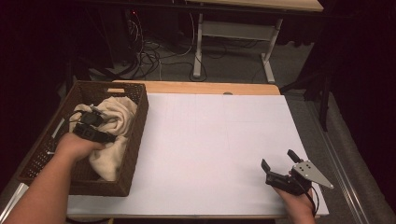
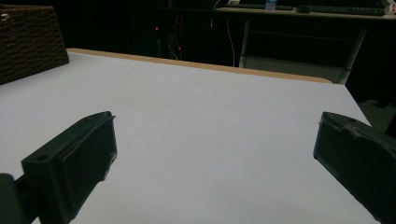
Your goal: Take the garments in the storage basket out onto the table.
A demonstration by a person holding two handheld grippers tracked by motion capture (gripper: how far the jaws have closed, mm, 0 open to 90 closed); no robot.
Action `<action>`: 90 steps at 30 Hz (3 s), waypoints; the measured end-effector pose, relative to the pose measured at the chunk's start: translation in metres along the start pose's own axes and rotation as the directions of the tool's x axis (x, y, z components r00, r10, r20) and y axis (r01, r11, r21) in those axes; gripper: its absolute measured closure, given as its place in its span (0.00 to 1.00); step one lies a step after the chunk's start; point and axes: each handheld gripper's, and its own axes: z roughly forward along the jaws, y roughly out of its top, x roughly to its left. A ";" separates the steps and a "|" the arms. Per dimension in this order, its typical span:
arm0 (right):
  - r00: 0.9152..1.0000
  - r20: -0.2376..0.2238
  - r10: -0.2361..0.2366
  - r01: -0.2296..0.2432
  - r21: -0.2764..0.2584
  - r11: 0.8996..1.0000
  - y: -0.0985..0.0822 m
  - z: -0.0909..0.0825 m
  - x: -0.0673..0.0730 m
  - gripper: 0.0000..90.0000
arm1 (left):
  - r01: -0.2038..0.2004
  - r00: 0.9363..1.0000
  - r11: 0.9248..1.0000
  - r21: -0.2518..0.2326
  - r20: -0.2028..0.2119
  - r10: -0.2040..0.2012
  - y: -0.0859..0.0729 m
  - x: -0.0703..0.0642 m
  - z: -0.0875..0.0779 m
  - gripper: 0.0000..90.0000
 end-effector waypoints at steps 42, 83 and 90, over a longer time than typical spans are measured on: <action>1.000 0.002 0.013 -0.013 0.021 1.000 -0.004 0.006 -0.003 0.00 | 0.061 0.998 0.968 0.244 -0.048 -0.051 0.083 0.002 0.070 0.16; 1.000 -0.018 -0.004 0.005 0.036 0.999 -0.006 0.008 0.004 0.00 | -0.182 0.983 0.957 0.228 0.071 0.170 0.066 -0.008 -0.051 0.58; 1.000 -0.019 0.003 -0.002 0.033 0.999 -0.006 0.008 0.005 0.00 | -0.185 0.982 0.956 0.226 0.063 0.176 0.070 -0.010 -0.079 0.58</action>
